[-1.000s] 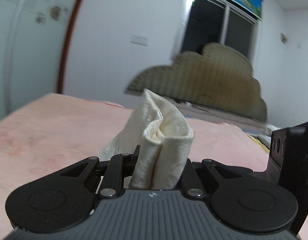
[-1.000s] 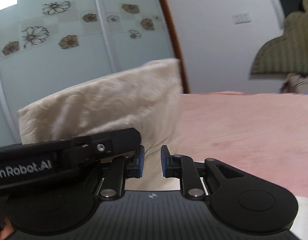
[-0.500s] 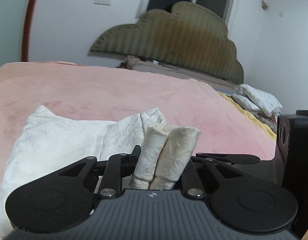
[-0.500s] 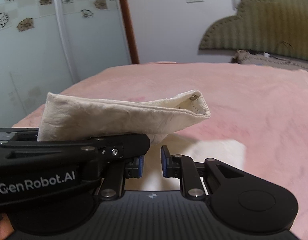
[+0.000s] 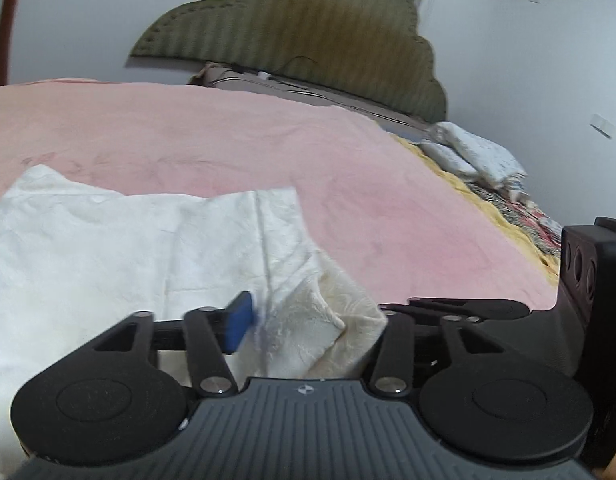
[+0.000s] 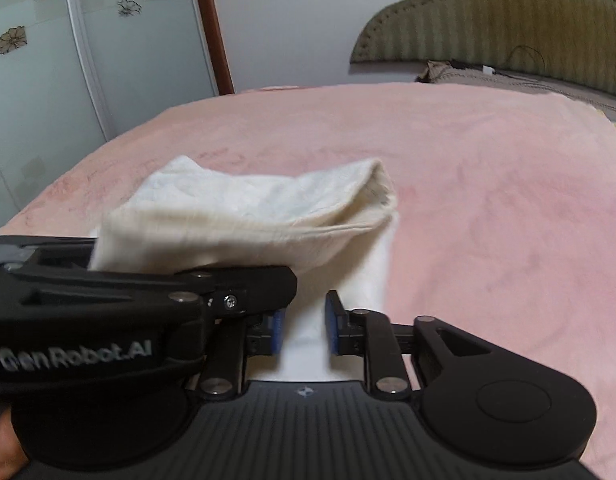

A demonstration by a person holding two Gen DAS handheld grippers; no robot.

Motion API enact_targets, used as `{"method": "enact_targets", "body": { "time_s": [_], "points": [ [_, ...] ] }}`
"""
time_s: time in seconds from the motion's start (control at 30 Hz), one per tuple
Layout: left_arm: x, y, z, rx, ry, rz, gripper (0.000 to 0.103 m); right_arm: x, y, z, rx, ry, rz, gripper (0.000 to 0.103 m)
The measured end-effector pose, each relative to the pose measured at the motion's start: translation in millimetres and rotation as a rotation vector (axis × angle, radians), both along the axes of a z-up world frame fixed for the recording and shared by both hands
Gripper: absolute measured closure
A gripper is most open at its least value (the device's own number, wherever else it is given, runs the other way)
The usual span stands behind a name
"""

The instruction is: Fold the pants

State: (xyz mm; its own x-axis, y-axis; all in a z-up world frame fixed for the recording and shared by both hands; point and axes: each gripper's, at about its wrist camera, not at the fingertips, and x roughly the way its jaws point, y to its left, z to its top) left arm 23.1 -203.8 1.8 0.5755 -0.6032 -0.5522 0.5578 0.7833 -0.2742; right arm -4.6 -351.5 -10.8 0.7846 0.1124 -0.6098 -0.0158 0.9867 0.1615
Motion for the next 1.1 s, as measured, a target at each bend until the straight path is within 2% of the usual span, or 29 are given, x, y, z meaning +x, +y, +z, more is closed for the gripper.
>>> {"method": "enact_targets", "body": {
  "time_s": [0.1,0.17,0.2,0.27,0.33,0.4,0.47,0.57,0.63,0.7,0.8,0.97,1.07,1.1],
  "points": [
    [-13.4,5.0,10.2,-0.007,-0.065,-0.064,0.040,-19.1,-15.3,4.8,-0.027,0.004,-0.069,0.079],
    [-21.8,15.3,21.6,0.020,-0.159,-0.059,0.033,-31.4,-27.6,11.6,-0.097,-0.023,-0.162,0.079],
    [-24.9,20.9,27.7,0.068,-0.230,-0.024,0.026,-35.2,-33.3,17.4,-0.124,-0.046,-0.225,0.079],
    [-21.1,33.1,31.8,0.177,-0.337,0.073,0.021,-39.4,-41.1,30.5,-0.134,-0.111,-0.310,0.079],
    [-7.0,47.5,30.5,0.287,-0.397,0.180,0.021,-33.2,-39.0,41.4,-0.090,-0.152,-0.276,0.079],
    [16.7,63.4,26.1,0.374,-0.364,0.266,0.022,-15.6,-23.4,47.1,-0.074,-0.161,-0.184,0.079],
    [37.2,82.4,20.8,0.384,-0.263,0.308,0.022,5.4,-0.1,46.5,-0.106,-0.160,-0.081,0.079],
    [55.0,102.3,6.0,0.350,-0.125,0.301,0.022,37.9,25.8,34.0,-0.151,-0.090,0.026,0.079],
    [60.2,102.6,-12.1,0.387,-0.080,0.271,0.023,56.6,28.1,19.9,-0.162,-0.015,0.028,0.079],
    [57.6,105.2,-25.6,0.412,-0.090,0.265,0.021,62.7,23.0,7.3,-0.195,0.030,-0.035,0.079],
    [46.7,124.0,-20.4,0.336,-0.105,0.303,0.023,42.7,22.6,12.3,-0.152,-0.012,-0.071,0.078],
    [36.8,158.3,-2.3,0.223,-0.081,0.361,0.024,-7.5,39.0,26.5,-0.156,-0.127,-0.001,0.077],
    [27.5,171.9,3.4,0.190,-0.063,0.340,0.023,-22.7,59.3,26.0,-0.147,-0.135,0.105,0.073],
    [23.0,172.7,3.4,0.194,-0.061,0.316,0.023,-23.8,65.1,22.6,-0.152,-0.123,0.131,0.068]
  ]
}}
